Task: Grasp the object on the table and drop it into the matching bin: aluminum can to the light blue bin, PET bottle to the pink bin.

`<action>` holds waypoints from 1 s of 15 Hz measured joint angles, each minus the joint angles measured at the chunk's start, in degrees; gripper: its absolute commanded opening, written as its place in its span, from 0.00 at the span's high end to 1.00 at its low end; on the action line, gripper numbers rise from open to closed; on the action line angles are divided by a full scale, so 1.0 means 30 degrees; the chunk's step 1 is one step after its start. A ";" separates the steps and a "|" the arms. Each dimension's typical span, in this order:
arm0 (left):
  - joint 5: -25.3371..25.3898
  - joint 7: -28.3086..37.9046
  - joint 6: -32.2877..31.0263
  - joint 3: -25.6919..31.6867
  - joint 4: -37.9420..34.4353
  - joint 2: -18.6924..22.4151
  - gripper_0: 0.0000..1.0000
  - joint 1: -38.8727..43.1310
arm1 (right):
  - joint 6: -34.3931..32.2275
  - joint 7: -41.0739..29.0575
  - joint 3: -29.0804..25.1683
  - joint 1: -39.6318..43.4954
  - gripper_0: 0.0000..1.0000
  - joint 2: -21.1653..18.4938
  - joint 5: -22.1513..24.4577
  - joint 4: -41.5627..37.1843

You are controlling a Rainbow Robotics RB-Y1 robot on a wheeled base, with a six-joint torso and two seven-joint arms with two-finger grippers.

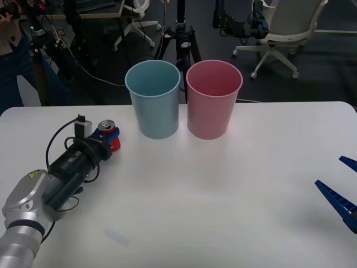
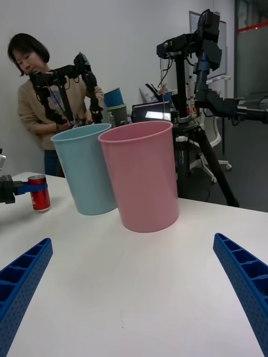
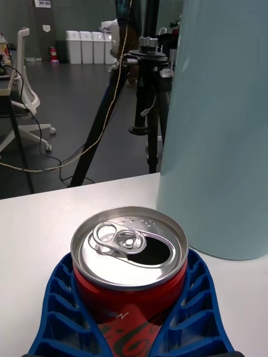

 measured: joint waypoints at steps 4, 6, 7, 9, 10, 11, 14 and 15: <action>0.0059 0.0135 -0.1814 0.0461 -0.0001 0.0337 1.00 0.0179 | 0.0000 0.0000 0.0000 0.0000 0.00 0.0000 0.0000 0.0000; 0.0049 0.0222 -0.2813 0.0740 -0.0225 0.0881 1.00 0.0527 | 0.0000 0.0000 0.0000 0.0000 0.00 0.0000 0.0000 0.0000; 0.0058 0.0279 -0.2993 0.0801 -0.0685 0.1088 1.00 0.0889 | 0.0000 0.0000 0.0000 0.0000 0.00 0.0000 0.0000 0.0000; 0.0133 0.0552 -0.2959 0.0811 -0.2488 0.1454 1.00 0.2195 | 0.0000 0.0000 0.0000 0.0000 0.00 0.0000 0.0000 0.0000; 0.0191 0.0734 -0.2884 0.0811 -0.3359 0.1642 1.00 0.2838 | 0.0000 0.0000 0.0000 -0.0001 0.00 0.0000 0.0000 0.0000; 0.0263 0.0898 -0.2845 0.0811 -0.4190 0.1828 1.00 0.3441 | 0.0000 0.0000 0.0000 0.0000 0.00 0.0000 0.0000 0.0000; 0.0541 0.1434 -0.2736 0.0788 -0.6503 0.2306 1.00 0.5130 | 0.0000 0.0000 0.0000 -0.0001 0.00 0.0000 0.0000 0.0000; 0.0693 0.1599 -0.2721 0.0793 -0.7138 0.2467 1.00 0.5656 | 0.0000 0.0000 0.0000 0.0000 0.00 0.0000 0.0000 0.0000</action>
